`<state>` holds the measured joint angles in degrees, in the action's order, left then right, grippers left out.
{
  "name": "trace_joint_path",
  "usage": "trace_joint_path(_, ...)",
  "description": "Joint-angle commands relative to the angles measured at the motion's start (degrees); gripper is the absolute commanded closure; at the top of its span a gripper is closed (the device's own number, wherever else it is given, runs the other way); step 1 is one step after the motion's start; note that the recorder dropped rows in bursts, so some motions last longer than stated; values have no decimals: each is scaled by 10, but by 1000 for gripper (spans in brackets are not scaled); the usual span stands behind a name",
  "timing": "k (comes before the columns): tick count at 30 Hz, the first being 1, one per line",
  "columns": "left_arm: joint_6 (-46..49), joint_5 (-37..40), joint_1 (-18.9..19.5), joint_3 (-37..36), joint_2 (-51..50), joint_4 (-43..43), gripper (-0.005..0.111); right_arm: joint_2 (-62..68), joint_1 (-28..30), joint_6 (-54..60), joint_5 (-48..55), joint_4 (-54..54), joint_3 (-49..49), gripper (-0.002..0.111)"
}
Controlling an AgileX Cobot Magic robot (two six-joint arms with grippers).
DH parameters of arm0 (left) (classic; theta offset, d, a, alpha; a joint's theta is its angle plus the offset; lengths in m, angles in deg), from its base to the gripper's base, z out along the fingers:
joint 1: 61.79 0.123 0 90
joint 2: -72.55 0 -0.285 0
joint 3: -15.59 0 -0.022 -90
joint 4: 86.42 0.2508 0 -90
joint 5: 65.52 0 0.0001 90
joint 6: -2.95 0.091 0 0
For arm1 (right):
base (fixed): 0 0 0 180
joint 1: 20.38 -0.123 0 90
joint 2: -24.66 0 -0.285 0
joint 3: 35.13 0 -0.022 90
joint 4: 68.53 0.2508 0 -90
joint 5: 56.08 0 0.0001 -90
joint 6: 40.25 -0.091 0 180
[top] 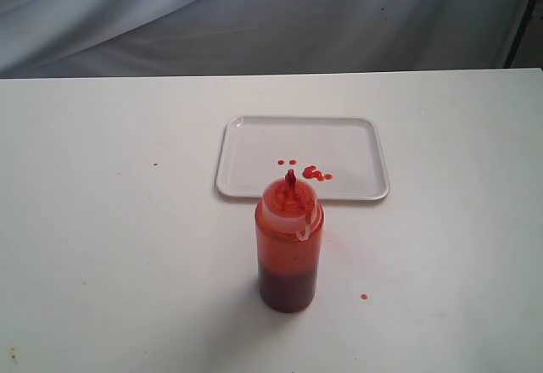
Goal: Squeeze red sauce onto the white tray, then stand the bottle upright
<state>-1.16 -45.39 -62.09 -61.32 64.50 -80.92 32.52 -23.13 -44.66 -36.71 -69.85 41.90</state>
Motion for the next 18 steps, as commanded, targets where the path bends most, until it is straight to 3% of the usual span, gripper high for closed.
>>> trace_joint_path(1,0,-4,-2,-3,3,-5,107,-1,-14,-4,1,5,2,108)
trace_joint_path(8,0,-4,-2,-3,3,-5,107,-1,-11,-4,1,5,2,108)
trace_joint_path(14,0,-4,-2,-3,3,-5,107,-1,39,-4,1,5,2,108)
trace_joint_path(18,0,-4,-2,-3,3,-5,107,-1,39,-4,1,5,2,108)
